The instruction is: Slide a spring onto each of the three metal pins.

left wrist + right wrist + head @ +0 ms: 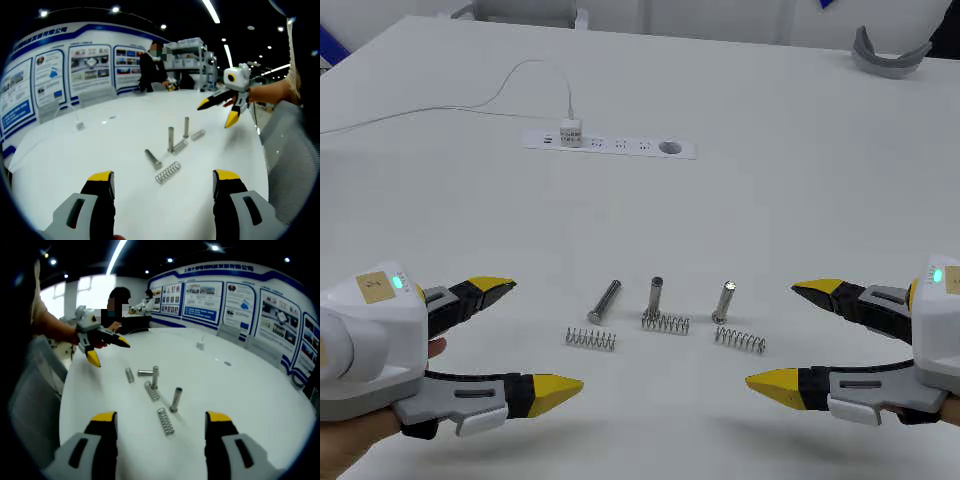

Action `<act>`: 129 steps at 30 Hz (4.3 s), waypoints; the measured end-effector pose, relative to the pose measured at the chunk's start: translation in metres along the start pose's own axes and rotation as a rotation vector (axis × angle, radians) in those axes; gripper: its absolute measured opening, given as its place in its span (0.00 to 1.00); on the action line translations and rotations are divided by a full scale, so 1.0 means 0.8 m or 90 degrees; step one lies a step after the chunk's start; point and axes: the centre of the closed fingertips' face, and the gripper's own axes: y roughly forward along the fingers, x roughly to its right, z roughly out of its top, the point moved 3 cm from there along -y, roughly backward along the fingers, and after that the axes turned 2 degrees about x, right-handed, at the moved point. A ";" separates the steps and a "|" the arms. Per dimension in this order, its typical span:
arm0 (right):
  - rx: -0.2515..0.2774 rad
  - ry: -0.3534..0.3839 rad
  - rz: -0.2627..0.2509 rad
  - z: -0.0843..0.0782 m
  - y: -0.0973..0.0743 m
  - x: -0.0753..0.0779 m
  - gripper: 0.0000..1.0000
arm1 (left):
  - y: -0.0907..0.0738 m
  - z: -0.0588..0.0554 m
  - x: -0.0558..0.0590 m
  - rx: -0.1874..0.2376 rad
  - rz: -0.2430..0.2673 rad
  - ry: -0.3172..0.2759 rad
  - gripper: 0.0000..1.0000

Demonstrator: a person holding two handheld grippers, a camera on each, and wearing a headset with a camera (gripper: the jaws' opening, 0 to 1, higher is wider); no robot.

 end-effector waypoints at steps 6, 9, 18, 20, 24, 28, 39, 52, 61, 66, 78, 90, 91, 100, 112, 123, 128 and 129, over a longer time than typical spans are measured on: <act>0.004 0.000 -0.002 0.003 -0.001 0.000 0.73 | -0.004 0.003 -0.003 0.003 0.007 -0.004 0.82; 0.005 -0.001 -0.003 0.005 -0.002 -0.001 0.73 | -0.005 0.004 -0.005 0.002 0.008 -0.003 0.82; 0.012 0.003 -0.008 0.006 -0.005 -0.001 0.73 | -0.002 0.015 -0.013 0.007 0.016 -0.006 0.80; 0.014 0.003 -0.007 0.007 -0.005 -0.001 0.73 | -0.002 0.017 -0.015 0.006 0.018 -0.006 0.79; 0.013 0.002 -0.005 0.007 -0.005 -0.003 0.73 | -0.001 0.019 -0.019 0.004 0.024 -0.006 0.78; 0.014 0.002 -0.002 0.007 -0.004 -0.003 0.73 | 0.001 0.020 -0.026 -0.002 0.041 -0.005 0.76; 0.018 0.001 0.000 0.010 -0.003 -0.004 0.73 | 0.018 0.030 -0.035 -0.021 0.049 0.002 0.69; 0.013 0.000 0.002 0.008 -0.003 -0.006 0.73 | 0.060 0.037 -0.042 -0.075 0.046 0.018 0.57; 0.009 -0.001 0.002 0.007 -0.002 -0.008 0.73 | 0.091 0.035 -0.049 -0.122 0.050 0.014 0.49; 0.009 -0.001 -0.001 0.007 -0.004 -0.007 0.73 | 0.108 0.029 -0.047 -0.152 0.048 0.012 0.45; 0.002 0.002 -0.001 0.004 -0.003 -0.006 0.73 | 0.135 0.018 -0.047 -0.214 0.063 -0.014 0.34; 0.000 0.004 -0.004 0.002 -0.004 -0.005 0.73 | 0.146 0.008 -0.043 -0.261 0.063 -0.010 0.17; -0.001 0.003 -0.004 0.002 -0.004 -0.005 0.73 | 0.146 0.007 -0.044 -0.267 0.065 -0.014 0.15; -0.003 0.004 -0.004 0.001 -0.004 -0.005 0.73 | 0.148 0.002 -0.043 -0.296 0.068 -0.015 0.12; -0.001 0.006 -0.004 0.001 -0.004 -0.005 0.73 | 0.150 0.000 -0.049 -0.325 0.066 0.014 0.09; -0.002 0.008 -0.006 -0.001 -0.004 -0.005 0.73 | 0.153 0.000 -0.049 -0.346 0.057 0.020 0.10; -0.001 0.010 -0.009 -0.002 -0.006 -0.003 0.73 | 0.152 -0.001 -0.047 -0.356 0.054 0.018 0.09; -0.001 0.010 -0.009 -0.002 -0.006 -0.003 0.73 | 0.153 -0.001 -0.047 -0.354 0.056 0.019 0.09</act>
